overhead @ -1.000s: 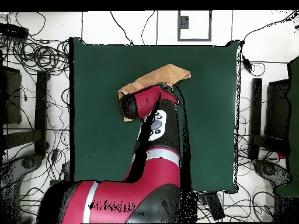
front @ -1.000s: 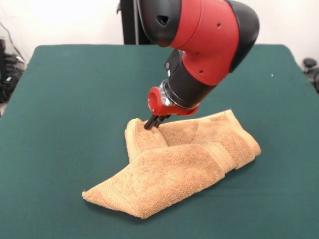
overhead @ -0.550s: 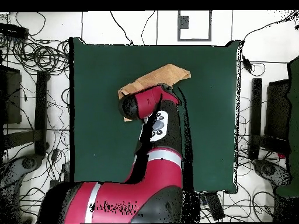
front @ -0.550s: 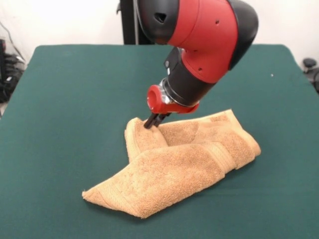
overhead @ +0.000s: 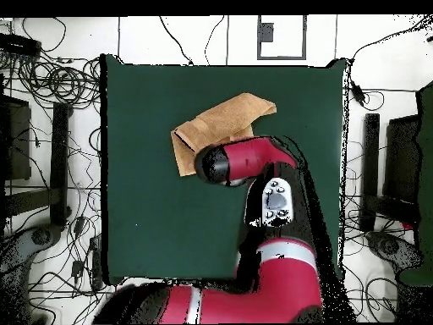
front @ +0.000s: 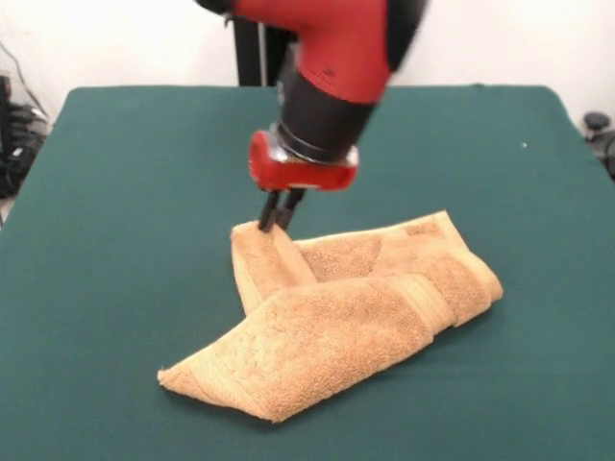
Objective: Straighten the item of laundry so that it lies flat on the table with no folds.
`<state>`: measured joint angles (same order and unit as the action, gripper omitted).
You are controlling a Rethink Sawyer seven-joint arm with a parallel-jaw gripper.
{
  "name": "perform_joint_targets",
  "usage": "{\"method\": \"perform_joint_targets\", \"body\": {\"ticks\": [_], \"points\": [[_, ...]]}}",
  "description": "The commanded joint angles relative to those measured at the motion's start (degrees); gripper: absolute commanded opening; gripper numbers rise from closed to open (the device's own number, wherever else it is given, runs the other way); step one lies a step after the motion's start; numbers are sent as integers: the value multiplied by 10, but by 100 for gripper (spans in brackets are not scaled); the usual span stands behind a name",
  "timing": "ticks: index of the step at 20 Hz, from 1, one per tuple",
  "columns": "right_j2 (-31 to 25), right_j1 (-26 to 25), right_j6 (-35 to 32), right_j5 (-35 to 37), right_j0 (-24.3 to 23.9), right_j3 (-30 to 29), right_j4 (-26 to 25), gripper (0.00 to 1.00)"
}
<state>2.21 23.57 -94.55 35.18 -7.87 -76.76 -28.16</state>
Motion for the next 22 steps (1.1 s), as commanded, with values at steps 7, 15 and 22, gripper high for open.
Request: {"method": "perform_joint_targets", "body": {"ticks": [7, 15, 22], "points": [[-127, 88, 89, -100, -93, -157, -35, 0], [-175, 105, 192, -43, -172, -158, -72, 0], [-232, 115, 272, -7, -238, -160, -104, 0]]}}
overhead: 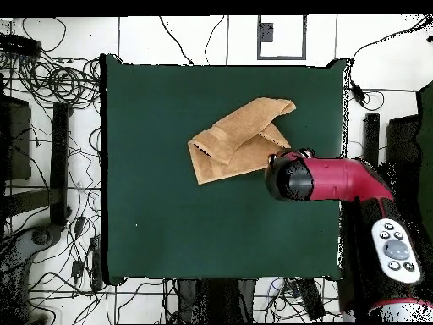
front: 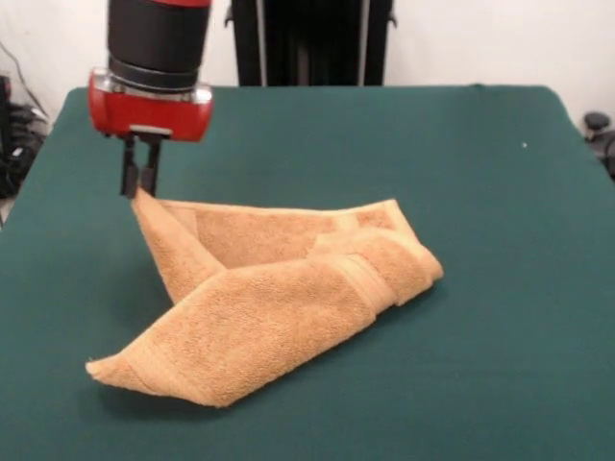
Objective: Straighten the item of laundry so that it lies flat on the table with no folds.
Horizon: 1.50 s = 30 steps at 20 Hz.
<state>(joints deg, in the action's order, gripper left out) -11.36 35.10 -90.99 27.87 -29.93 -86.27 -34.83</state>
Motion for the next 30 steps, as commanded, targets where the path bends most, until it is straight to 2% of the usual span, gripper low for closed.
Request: {"method": "perform_joint_targets", "body": {"ticks": [1, 5, 9, 12, 17, 25, 30], "points": [[-110, 0, 262, 64, -41, -69, -39, 0], [-206, 28, 360, 99, -141, -120, -14, 0], [-210, 100, 338, 165, -130, -140, 19, 0], [-224, 147, 311, 178, -127, -159, 42, 0], [-210, 206, 278, 242, -93, -148, 71, 0], [-222, 246, 242, 260, -84, -142, 120, 0], [-221, 259, 251, 251, -84, -146, 123, 0]]}}
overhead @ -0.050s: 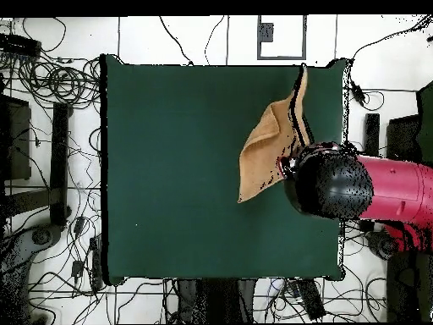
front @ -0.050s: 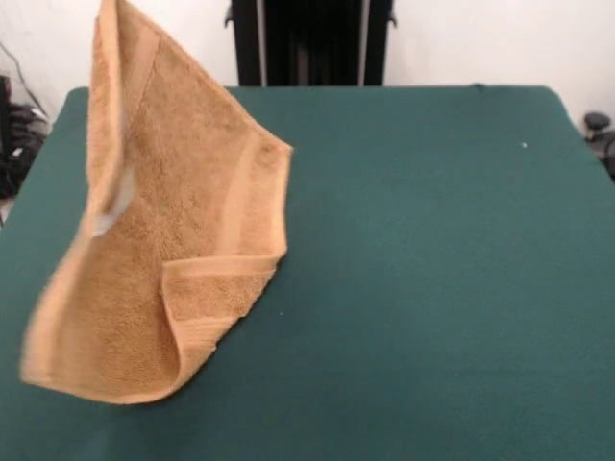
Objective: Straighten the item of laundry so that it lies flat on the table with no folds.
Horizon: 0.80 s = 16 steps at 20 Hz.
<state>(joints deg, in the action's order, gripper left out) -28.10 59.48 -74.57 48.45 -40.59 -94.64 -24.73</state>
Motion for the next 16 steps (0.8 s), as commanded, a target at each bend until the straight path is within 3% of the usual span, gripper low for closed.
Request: {"method": "perform_joint_targets", "body": {"ticks": [1, 16], "points": [[-55, 17, 89, 42, 22, -65, 21, 0], [-65, -95, 70, -110, -1, -76, -48, 0]]}}
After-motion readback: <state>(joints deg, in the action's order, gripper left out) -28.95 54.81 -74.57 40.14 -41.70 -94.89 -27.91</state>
